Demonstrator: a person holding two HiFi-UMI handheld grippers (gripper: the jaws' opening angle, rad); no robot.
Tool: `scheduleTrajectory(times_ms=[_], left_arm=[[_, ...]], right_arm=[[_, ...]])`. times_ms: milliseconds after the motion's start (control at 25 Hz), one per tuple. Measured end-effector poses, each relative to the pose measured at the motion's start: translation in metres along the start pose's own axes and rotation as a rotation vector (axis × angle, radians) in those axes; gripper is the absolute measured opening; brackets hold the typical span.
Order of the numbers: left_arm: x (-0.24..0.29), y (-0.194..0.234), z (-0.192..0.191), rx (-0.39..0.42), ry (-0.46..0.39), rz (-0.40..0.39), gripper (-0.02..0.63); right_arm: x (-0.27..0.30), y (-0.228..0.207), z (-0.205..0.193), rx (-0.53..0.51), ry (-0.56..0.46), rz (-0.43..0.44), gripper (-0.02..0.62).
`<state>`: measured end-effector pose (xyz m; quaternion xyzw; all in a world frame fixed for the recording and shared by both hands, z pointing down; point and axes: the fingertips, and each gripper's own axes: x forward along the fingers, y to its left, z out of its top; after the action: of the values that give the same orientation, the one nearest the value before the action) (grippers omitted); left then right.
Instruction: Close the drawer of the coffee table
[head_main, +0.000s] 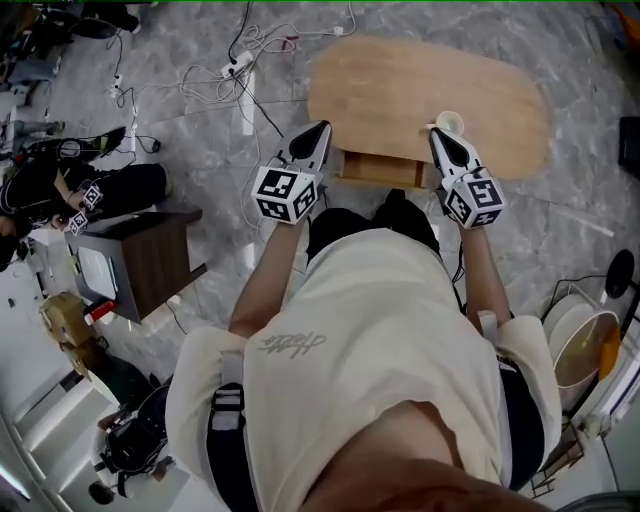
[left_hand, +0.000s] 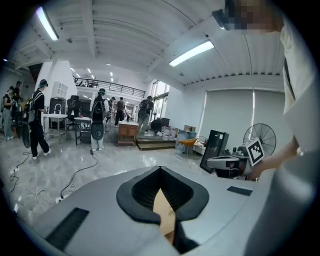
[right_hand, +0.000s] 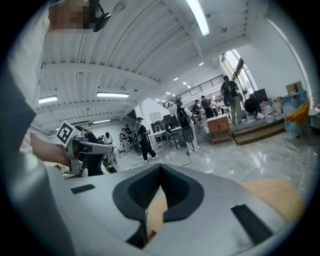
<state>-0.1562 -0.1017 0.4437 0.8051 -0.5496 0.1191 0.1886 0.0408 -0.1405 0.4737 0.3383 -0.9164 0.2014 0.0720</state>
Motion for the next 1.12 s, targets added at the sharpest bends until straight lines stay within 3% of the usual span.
scheduleTrajectory(times_ms=[200,400,720,960,1120], left_arm=[[0.021,-0.014,0.003,0.015,0.009,-0.106,0.003],[0.023,0.004,-0.012,0.046,0.047,-0.181,0.003],[0.026,0.047,-0.075,0.056,0.18,-0.205,0.003],[0.038,0.052,-0.144,0.042,0.318,-0.23,0.003],[0.041,0.044,-0.182,0.061,0.39,-0.249,0.003]], right_arm=[[-0.001,-0.002,-0.01,0.021,0.014,-0.058,-0.005],[0.006,0.018,-0.008,0.02,-0.002,-0.146,-0.005],[-0.01,0.013,-0.025,0.064,0.022,-0.317,-0.005],[-0.022,-0.004,-0.087,0.101,0.132,-0.406,-0.005],[-0.025,-0.013,-0.137,0.114,0.22,-0.417,-0.005]])
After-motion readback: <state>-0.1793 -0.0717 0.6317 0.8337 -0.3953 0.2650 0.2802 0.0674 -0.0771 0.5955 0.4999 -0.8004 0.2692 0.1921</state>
